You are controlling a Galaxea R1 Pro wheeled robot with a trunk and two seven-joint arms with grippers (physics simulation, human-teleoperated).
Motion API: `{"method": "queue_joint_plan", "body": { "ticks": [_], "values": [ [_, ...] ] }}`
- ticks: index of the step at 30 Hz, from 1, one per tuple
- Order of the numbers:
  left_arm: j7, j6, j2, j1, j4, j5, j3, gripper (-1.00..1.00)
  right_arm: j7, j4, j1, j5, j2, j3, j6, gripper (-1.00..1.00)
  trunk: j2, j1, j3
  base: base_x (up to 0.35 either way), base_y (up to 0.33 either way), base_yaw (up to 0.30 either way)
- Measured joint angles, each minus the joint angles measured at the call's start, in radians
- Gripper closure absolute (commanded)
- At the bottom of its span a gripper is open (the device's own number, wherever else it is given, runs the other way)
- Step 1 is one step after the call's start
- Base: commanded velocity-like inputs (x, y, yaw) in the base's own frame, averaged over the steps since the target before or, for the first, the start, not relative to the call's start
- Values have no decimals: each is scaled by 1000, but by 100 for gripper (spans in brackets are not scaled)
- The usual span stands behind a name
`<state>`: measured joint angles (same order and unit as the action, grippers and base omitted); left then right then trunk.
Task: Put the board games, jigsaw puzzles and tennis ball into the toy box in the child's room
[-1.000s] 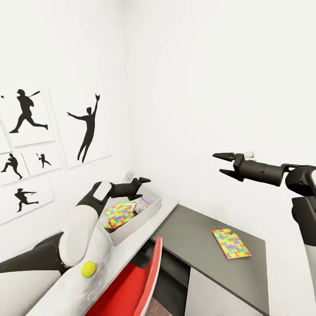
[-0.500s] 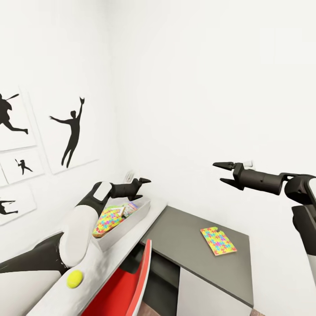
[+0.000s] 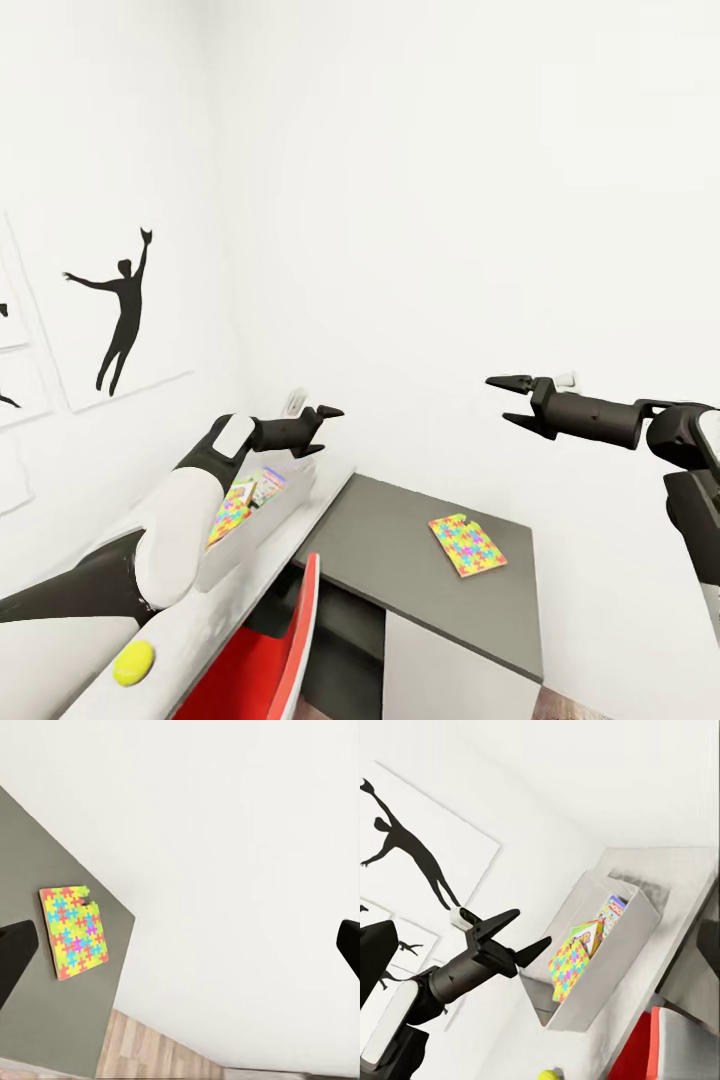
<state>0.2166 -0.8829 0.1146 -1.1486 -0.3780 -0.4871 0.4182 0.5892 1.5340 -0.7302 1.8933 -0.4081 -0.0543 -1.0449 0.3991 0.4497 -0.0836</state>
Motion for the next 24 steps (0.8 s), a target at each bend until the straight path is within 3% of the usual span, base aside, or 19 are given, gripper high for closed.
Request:
{"method": "queue_joint_plan", "body": {
  "ticks": [14, 24],
  "values": [
    [0, -1, 0, 2, 0, 0, 0, -100, 2, -30, 1, -15, 0, 2, 0, -100, 0, 0, -18, -102, 0, -205],
    [0, -1, -1, 3, 0, 0, 0, -100, 2, -57, 1, -17, 2, 2, 0, -100, 0, 0, -17, -3, 0, -44]
  ]
}}
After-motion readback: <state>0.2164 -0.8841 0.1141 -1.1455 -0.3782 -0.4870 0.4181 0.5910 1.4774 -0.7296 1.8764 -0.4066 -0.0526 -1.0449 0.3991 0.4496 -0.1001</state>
